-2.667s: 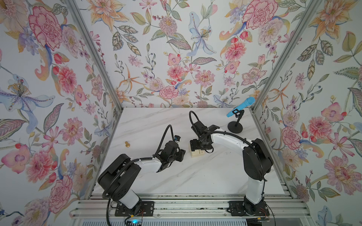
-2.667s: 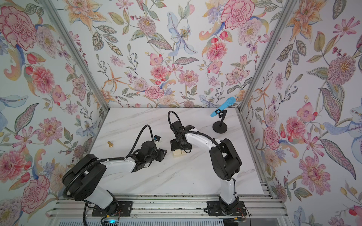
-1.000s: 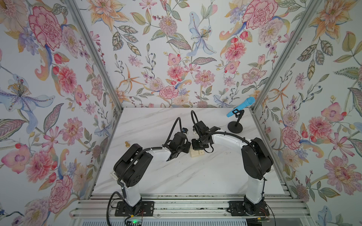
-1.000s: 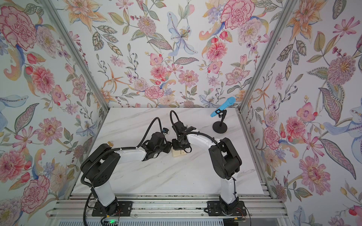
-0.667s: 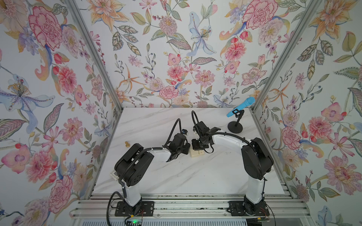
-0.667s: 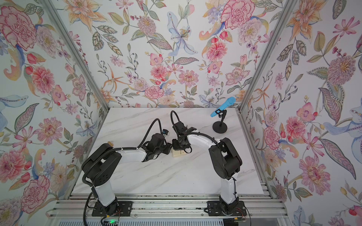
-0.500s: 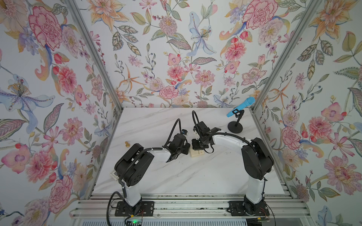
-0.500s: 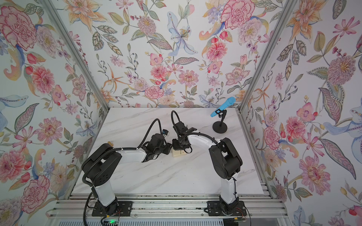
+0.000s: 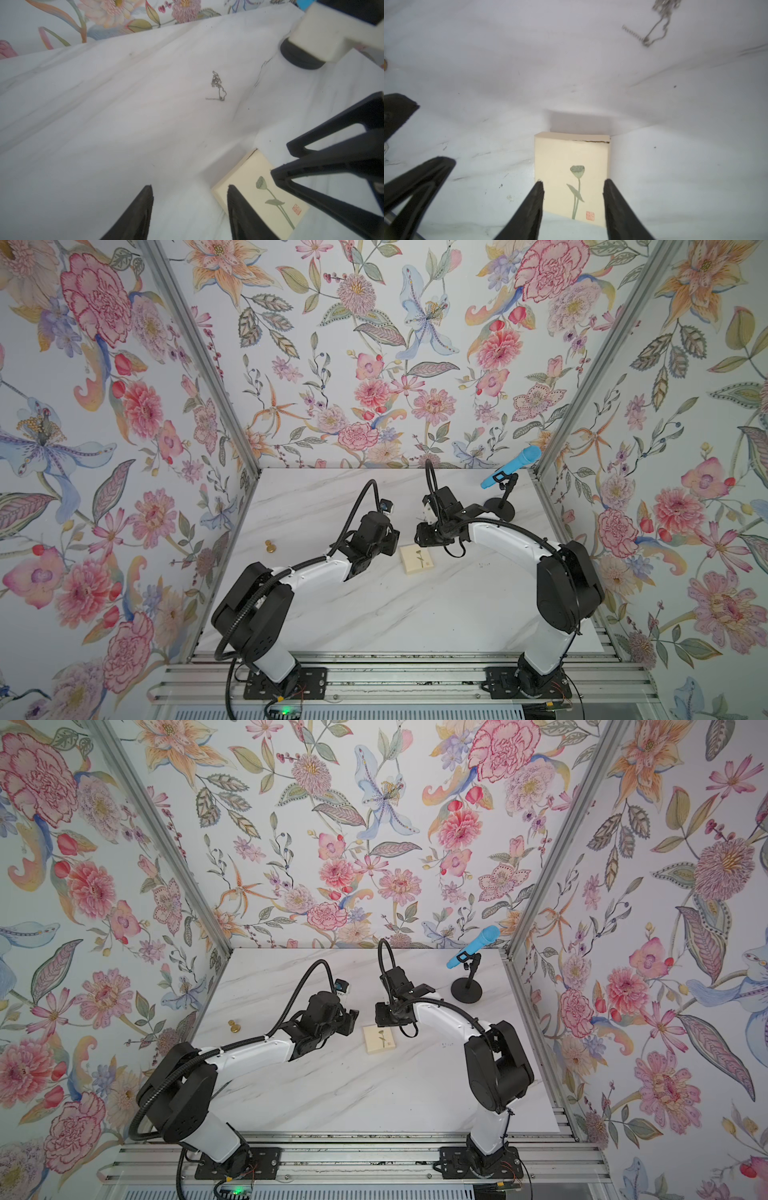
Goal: Take the necklace out of the lift-off lid jewelry box
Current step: Close the lid on the jewelry box, then reset both arms
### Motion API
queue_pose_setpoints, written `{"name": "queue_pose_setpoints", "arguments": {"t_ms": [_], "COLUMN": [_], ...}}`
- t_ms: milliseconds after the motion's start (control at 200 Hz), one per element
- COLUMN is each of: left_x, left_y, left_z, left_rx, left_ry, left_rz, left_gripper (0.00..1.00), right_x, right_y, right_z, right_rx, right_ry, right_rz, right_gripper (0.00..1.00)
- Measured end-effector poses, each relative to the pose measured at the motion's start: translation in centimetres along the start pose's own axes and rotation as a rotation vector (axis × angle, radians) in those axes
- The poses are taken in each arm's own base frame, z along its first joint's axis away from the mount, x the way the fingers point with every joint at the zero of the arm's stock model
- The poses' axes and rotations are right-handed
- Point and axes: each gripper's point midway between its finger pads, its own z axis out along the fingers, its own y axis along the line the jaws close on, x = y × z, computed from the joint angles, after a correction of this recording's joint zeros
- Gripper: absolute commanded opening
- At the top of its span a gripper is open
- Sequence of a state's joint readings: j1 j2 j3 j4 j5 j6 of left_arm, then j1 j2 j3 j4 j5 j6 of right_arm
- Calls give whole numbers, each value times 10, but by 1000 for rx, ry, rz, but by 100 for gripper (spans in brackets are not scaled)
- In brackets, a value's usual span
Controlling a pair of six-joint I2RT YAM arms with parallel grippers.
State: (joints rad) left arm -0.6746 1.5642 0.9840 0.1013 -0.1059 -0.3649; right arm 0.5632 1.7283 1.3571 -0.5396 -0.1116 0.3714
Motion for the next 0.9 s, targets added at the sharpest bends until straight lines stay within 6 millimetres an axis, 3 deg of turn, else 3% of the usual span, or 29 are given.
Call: {"name": "queue_pose_setpoints", "arguments": {"t_ms": [60,110,185,240,325,435,555,635,761,901], "left_x": [-31,-61,-95,-114,-126,-126,-113,-88,-27,42], "left_y": [10,21,38,53,76,105,145,169,210,249], "left_z": [-18,-35,-56,-70,-85,-100,-117,-123,-117,-113], "left_rx": [-32,-66,-121,-170,-243,-329,-447,-526,-640,-729], "left_ry": [-65,-126,-198,-236,-259,-261,-278,-280,-218,-159], "left_rz": [8,22,24,24,33,35,21,27,21,-17], "left_gripper": [78,98,100,100,100,100,100,100,100,100], "right_x": [-20,-33,-45,-46,-40,-26,-9,3,18,40], "right_y": [-4,-9,-24,-38,-68,-113,-162,-184,-202,-214], "right_z": [-35,-65,-107,-131,-158,-179,-192,-188,-160,-114], "right_rx": [-5,-4,11,32,87,179,296,364,397,371], "right_ry": [-100,-179,-289,-351,-416,-463,-490,-485,-453,-431], "right_rz": [0,8,17,37,79,163,263,294,273,227], "right_gripper": [68,79,98,100,100,100,100,100,100,100]}}
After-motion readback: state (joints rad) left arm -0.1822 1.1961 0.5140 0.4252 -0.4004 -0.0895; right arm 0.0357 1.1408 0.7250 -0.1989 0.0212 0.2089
